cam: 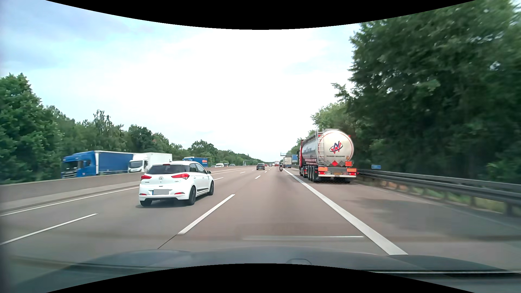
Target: Follow the waypoints while adhering to traffic rules and regulations
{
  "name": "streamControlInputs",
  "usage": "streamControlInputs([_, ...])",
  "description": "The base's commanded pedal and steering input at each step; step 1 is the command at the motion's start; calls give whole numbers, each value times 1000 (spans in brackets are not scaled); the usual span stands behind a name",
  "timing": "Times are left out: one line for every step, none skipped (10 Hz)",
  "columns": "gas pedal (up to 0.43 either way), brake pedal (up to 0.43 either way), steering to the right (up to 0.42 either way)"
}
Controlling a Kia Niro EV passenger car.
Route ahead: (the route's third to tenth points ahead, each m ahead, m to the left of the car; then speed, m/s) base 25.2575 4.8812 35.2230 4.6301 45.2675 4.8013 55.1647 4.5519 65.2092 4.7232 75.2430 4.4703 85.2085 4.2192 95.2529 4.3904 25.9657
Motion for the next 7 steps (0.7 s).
streamControlInputs([118,0,-4])
streamControlInputs([118,0,-4])
streamControlInputs([118,0,-4])
streamControlInputs([118,0,-4])
streamControlInputs([118,0,-4])
streamControlInputs([118,0,-4])
streamControlInputs([118,0,-4])
